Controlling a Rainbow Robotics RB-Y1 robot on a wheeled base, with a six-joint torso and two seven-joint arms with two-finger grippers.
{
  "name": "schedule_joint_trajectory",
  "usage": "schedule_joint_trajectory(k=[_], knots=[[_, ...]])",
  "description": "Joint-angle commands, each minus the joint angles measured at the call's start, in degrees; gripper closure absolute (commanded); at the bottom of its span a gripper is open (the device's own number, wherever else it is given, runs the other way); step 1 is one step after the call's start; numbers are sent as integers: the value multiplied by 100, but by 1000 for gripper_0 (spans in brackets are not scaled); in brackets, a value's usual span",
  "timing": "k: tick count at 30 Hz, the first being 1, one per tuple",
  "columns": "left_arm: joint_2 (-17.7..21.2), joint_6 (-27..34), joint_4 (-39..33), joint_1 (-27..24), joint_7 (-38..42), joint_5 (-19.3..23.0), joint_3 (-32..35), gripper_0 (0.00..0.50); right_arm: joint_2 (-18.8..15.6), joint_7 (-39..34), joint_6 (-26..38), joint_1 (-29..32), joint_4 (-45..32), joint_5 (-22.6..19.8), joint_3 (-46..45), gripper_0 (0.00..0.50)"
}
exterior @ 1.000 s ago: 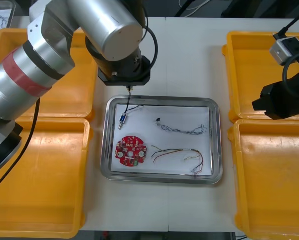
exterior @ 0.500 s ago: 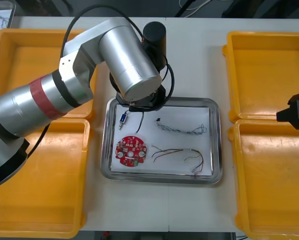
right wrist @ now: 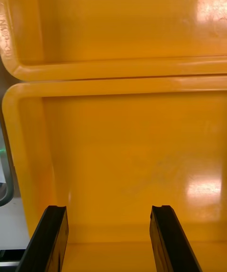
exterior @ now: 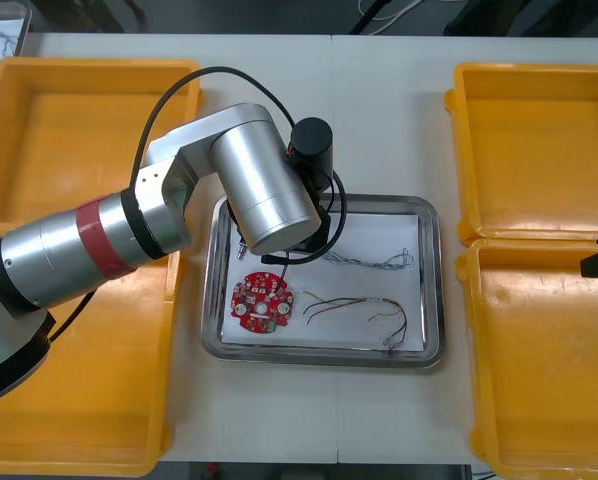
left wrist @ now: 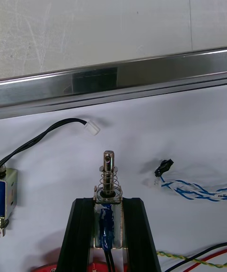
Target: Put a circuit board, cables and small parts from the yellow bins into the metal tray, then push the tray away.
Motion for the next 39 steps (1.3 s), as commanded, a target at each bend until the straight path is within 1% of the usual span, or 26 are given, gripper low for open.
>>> schedule_joint_trajectory(k=[1,7,12,24,26,27,28,29,31,33,39], knots=[[-118,-165,-68,63,410,-169,-188,500,-343,-156,14,137,96,-72,-252,0],[-118,-340,125,72,445,-195,-258,500,-475,-103,14,225,175,-160,-296,0],[-118,-718,389,72,454,-310,-381,500,-563,-94,14,348,210,-239,-340,0],[-118,-762,433,72,472,-301,-381,500,-563,-24,14,348,307,-345,-428,0],[-118,-762,424,72,489,-292,-381,497,-563,-24,14,356,307,-353,-428,0],[-118,-762,415,72,507,-292,-381,486,-563,-24,14,365,307,-353,-437,0],[-118,-762,406,72,525,-283,-381,393,-563,-24,14,365,298,-362,-437,0],[-118,-762,397,72,533,-283,-381,344,-563,-24,14,365,307,-371,-445,0],[-118,-762,397,72,569,-283,-381,70,-563,-24,14,392,307,-397,-481,0],[-110,-762,389,72,577,-275,-381,0,-563,-24,14,409,298,-415,-498,0],[-83,-745,327,72,604,-266,-346,0,-563,-15,14,436,298,-468,-551,0]])
